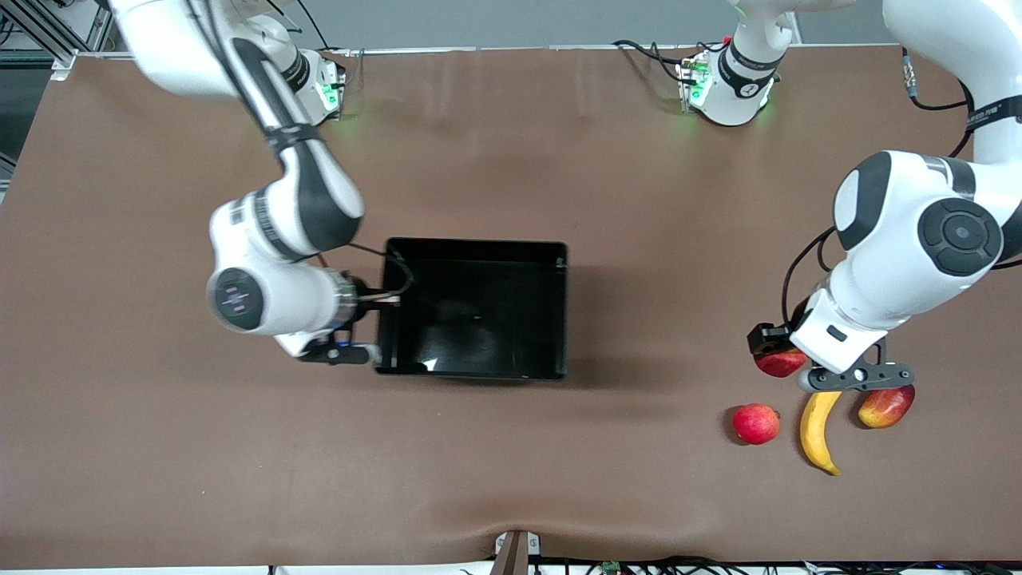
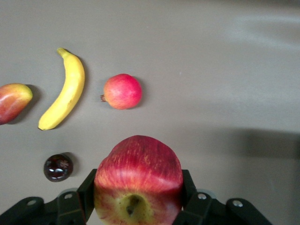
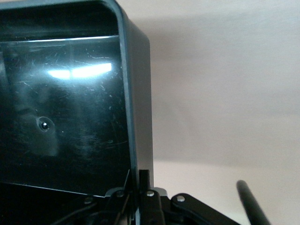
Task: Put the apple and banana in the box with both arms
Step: 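Push the black box toward the fruit with the right gripper while the left gripper lifts, then withdraw the right gripper while the left gripper carries the apple over the box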
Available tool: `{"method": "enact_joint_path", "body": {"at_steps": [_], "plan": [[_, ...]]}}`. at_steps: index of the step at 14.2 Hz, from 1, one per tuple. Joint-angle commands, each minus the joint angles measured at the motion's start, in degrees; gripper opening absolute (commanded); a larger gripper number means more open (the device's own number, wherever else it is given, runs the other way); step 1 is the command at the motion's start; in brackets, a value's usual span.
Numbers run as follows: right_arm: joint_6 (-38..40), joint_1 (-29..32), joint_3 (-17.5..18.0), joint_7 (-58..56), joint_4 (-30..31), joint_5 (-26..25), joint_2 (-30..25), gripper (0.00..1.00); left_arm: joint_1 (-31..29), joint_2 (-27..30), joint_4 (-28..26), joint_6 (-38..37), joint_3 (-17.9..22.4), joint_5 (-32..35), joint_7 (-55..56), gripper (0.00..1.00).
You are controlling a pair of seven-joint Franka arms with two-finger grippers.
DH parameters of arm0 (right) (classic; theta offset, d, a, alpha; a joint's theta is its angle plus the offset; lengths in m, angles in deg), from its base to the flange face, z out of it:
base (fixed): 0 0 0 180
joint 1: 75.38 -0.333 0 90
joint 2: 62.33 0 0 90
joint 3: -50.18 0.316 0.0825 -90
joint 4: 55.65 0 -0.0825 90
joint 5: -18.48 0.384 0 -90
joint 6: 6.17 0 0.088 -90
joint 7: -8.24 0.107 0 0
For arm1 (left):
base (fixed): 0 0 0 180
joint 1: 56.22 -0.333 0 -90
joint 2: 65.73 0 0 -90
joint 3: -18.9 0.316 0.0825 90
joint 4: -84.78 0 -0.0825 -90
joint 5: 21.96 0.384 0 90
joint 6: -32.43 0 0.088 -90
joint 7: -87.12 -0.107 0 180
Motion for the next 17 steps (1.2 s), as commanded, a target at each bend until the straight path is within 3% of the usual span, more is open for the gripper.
{"method": "enact_joint_path", "body": {"at_steps": [1,4,9,11,17], "plan": [[-4.7,-5.5,-0.7,5.9,-0.2,1.9,1.4,0.00,0.0,1.6,0.1,-1.0,-2.2,0.2,3.8,0.00],[-6.3,-9.6,-0.7,9.9,-0.2,1.9,3.3,0.00,0.2,1.6,0.1,-1.0,-3.7,0.8,5.7,0.00],[-15.8,-13.7,-0.7,12.6,0.0,2.0,8.4,0.01,2.2,1.0,-0.4,-1.0,-4.6,0.7,6.1,0.00],[-17.1,-14.4,-0.8,12.6,0.0,1.4,9.2,1.00,4.9,0.1,-0.7,-1.0,-4.9,0.8,10.3,0.00],[-14.9,-12.4,-2.2,11.8,-1.1,0.4,3.0,1.00,10.0,-1.9,-3.9,-1.0,-5.0,0.7,15.0,0.00]]}}
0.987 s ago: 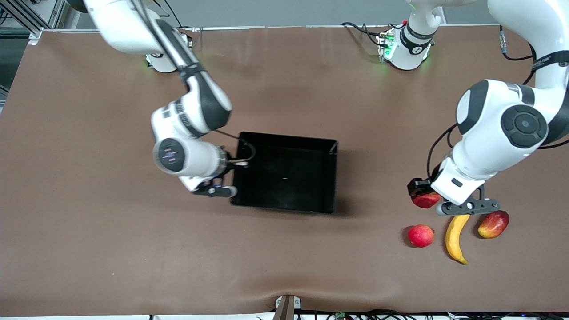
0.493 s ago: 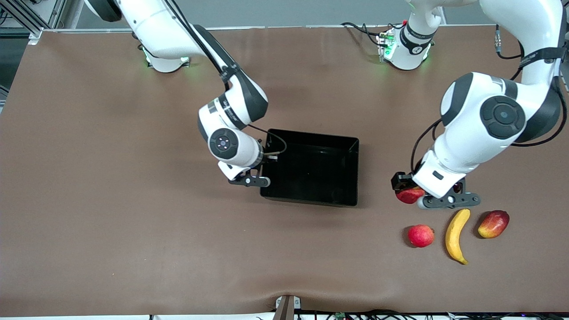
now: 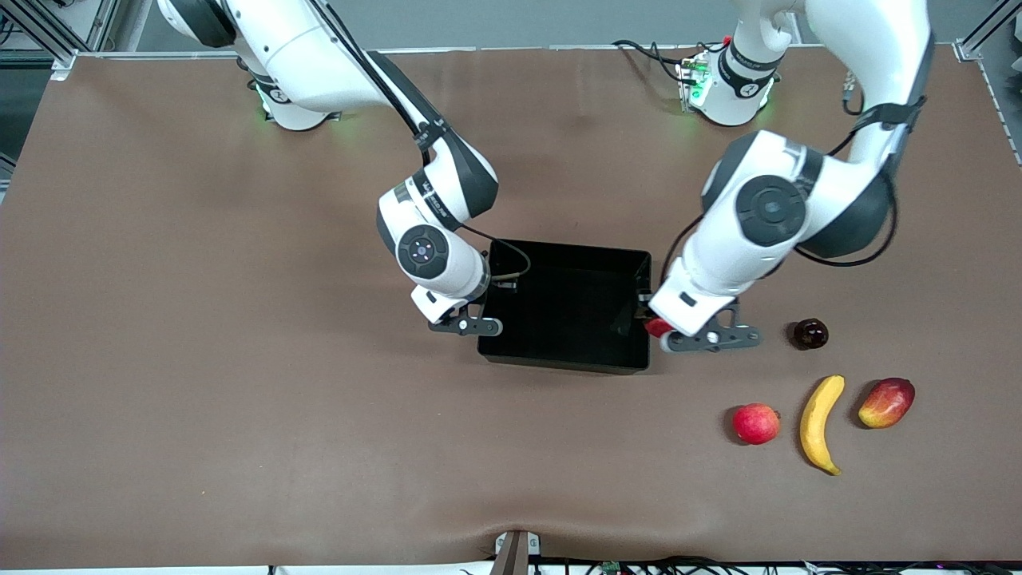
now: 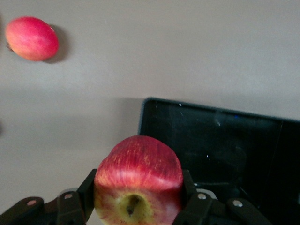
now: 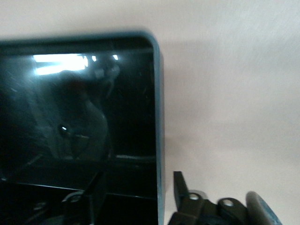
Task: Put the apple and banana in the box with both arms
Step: 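Withdraw the right gripper while the left gripper carries the apple over the box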
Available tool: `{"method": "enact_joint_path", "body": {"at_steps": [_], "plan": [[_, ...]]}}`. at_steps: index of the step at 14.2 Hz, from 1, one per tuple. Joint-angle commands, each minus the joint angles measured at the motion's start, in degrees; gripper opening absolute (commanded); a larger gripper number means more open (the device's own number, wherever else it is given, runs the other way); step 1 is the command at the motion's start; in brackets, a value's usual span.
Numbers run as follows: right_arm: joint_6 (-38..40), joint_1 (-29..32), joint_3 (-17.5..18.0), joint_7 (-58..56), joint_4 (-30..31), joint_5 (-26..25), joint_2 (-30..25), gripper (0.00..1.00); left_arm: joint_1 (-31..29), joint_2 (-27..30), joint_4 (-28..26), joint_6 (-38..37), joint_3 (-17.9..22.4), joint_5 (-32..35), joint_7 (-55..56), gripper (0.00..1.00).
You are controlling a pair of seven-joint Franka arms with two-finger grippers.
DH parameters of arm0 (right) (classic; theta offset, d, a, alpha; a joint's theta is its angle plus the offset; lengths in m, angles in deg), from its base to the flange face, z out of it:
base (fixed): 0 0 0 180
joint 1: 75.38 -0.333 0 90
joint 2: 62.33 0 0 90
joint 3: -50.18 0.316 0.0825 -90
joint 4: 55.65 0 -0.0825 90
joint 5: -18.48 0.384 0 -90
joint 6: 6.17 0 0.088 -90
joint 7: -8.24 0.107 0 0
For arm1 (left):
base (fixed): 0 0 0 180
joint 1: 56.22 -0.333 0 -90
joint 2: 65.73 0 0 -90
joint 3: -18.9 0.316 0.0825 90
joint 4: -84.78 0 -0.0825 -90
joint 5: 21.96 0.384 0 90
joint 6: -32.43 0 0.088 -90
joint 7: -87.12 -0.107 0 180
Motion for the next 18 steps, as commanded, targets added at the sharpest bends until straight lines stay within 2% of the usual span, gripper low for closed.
{"method": "enact_joint_path", "body": {"at_steps": [1,4,6,8,11,14,15,18], "plan": [[4.9,2.9,-1.5,-0.2,-0.9,0.0,-6.0,1.00,1.2,-0.4,-1.9,-0.4,-0.2,0.7,2.2,0.00],[21.8,7.4,-4.0,-0.4,-11.1,-4.7,-6.4,1.00,4.7,0.2,-7.3,-0.3,-0.2,0.7,5.8,0.00],[31.0,12.2,-3.9,-0.5,-17.3,-4.6,-6.4,1.00,6.1,0.2,-10.4,1.5,-0.2,0.8,7.2,0.00],[37.2,17.6,-3.7,-4.4,-18.5,-4.5,-8.5,1.00,8.0,-0.1,-12.7,3.8,0.0,0.9,8.8,0.00],[43.1,24.1,-3.8,-12.5,-14.7,-5.0,-17.0,1.00,8.4,-1.5,-15.8,13.0,0.0,3.0,9.9,0.00],[42.6,29.2,-4.1,-20.0,-5.1,-6.0,-26.6,1.00,8.3,-4.7,-15.7,17.8,0.0,7.7,12.4,0.00],[42.1,30.2,-4.1,-20.1,-3.2,-7.3,-29.0,1.00,8.0,-4.8,-15.7,17.9,0.0,8.3,12.5,0.00],[42.2,30.4,-4.1,-22.0,-2.9,-14.2,-34.2,1.00,8.4,-8.3,-15.7,19.4,0.0,8.4,12.7,0.00]]}}
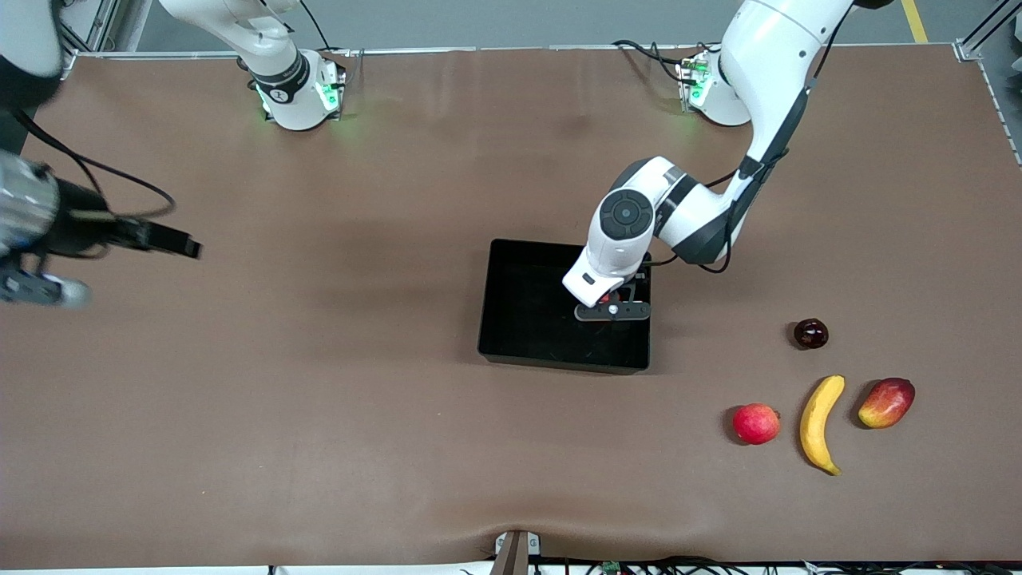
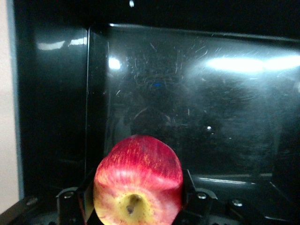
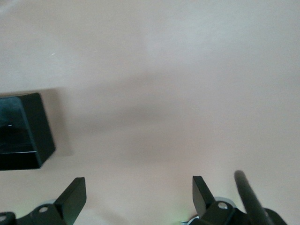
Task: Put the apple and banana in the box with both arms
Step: 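Lower the red apple into the box and open the left gripper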
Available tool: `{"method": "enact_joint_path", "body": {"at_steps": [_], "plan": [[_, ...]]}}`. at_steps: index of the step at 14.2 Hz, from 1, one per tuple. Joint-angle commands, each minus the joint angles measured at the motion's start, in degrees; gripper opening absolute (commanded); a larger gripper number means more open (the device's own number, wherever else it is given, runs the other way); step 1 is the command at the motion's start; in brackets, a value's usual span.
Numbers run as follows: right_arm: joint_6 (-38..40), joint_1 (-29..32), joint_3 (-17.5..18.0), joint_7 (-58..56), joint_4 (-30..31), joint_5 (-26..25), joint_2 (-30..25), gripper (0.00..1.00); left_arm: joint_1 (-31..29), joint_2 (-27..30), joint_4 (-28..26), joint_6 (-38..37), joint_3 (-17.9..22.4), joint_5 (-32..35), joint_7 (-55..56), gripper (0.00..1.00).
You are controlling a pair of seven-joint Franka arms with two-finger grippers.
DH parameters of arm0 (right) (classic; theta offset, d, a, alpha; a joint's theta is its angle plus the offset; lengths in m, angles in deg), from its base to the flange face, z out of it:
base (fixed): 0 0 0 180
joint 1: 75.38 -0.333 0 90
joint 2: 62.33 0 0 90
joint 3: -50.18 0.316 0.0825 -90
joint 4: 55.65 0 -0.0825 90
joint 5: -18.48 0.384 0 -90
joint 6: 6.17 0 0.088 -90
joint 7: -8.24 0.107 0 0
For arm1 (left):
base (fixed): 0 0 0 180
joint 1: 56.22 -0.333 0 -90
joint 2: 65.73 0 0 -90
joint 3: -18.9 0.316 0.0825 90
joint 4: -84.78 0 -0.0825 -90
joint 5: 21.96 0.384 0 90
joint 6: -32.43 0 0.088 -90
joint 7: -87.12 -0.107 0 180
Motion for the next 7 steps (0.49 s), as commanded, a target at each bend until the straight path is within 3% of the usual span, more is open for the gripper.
{"method": "enact_joint_path", "body": {"at_steps": [1,4,5,7], "plan": [[-0.8,0.4,1.0,-1.4,4.8,-4.0,-7.7,1.00,0.2,-2.6,0.0,2.8,-0.2,1.5,1.5,0.00],[-0.4,6.0,1.0,-13.3,11.9,-4.1,-14.3,1.00,0.1,-4.6,0.2,3.0,0.2,1.8,1.5,0.00],[0.6,6.6,1.0,-14.2,12.3,-4.1,-15.0,1.00,-0.1,-5.0,0.1,3.0,0.3,2.1,1.5,0.05],[1.4,6.7,1.0,-15.1,12.9,-4.2,-16.0,1.00,-0.3,-5.0,0.3,2.9,0.4,2.1,1.5,1.00]]}}
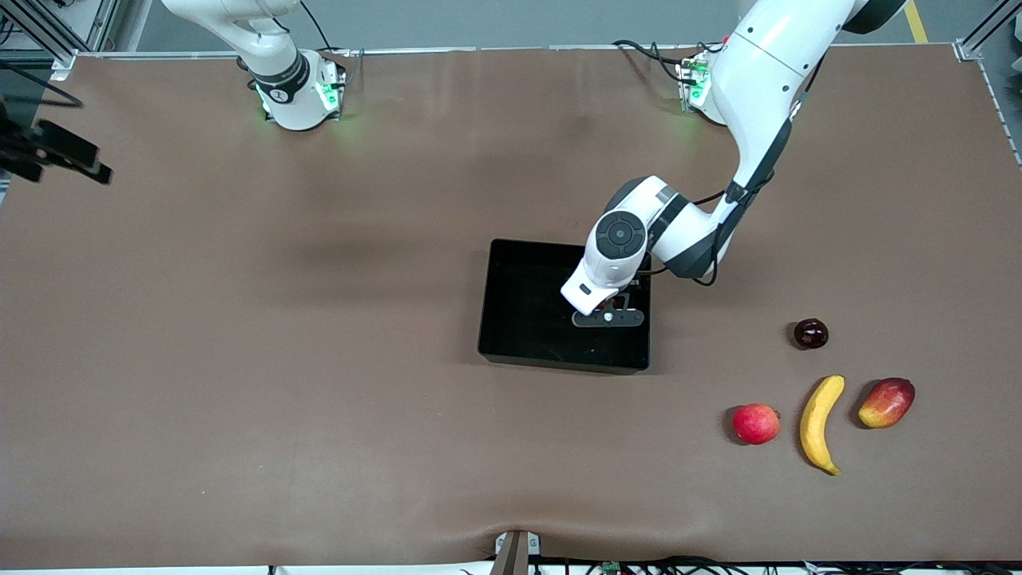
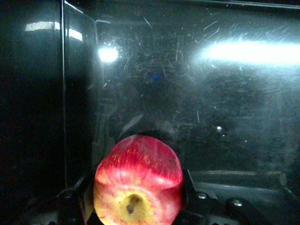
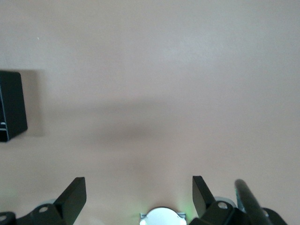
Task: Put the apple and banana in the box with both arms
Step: 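Lower the red apple into the box and open the left gripper, then move the left gripper back to the yellow banana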
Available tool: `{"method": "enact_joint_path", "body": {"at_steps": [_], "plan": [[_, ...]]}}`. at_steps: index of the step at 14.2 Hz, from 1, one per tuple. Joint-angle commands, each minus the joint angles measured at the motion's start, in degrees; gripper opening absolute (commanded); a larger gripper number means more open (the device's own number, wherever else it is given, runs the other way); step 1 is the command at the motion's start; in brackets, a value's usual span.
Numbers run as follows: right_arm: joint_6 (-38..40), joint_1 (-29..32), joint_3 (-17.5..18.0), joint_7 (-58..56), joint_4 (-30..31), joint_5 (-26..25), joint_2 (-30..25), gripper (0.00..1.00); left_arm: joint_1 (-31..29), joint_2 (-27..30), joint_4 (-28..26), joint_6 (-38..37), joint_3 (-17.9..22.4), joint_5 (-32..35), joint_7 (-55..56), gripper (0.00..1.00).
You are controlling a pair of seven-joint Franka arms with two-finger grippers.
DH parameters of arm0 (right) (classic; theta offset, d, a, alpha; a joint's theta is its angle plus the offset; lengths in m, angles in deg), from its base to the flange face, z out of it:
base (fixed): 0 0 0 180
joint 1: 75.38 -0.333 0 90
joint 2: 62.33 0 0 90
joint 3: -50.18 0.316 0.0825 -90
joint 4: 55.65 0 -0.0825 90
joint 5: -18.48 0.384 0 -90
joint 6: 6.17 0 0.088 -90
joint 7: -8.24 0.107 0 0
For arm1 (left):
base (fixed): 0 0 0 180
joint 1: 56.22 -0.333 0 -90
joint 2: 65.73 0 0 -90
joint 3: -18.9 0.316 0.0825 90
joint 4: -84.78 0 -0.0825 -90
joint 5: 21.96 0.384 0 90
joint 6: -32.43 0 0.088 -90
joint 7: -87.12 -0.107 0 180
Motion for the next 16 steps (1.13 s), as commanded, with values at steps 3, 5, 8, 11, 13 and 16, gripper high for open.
{"method": "enact_joint_path", "body": {"at_steps": [3,5,8,11,13,16], "plan": [[-1.2,1.8,1.0,-4.1,4.2,-1.4,-2.2,1.00,-0.6,2.2,0.8,-0.2,0.2,1.8,1.6,1.00],[-1.3,1.9,1.2,-4.0,0.0,-6.2,-0.8,1.00,-1.0,6.5,1.9,-4.2,0.2,1.3,1.3,1.00],[-2.8,1.2,1.4,-4.2,0.0,-6.6,-0.3,1.00,-2.1,10.1,7.1,-12.2,-0.1,1.0,0.8,1.00],[-2.9,1.8,1.3,-4.3,0.0,-6.1,-0.4,1.00,-7.1,10.2,10.3,-13.8,0.0,1.2,-5.4,1.00],[-2.7,2.3,1.1,-4.2,0.0,-6.0,-0.3,1.00,-12.5,9.4,10.1,-13.8,0.3,2.0,-15.9,1.00],[-2.8,3.8,1.3,-4.5,0.5,-5.5,0.0,1.00,-21.7,4.9,12.8,-11.7,0.4,2.6,-30.2,1.00]]}}
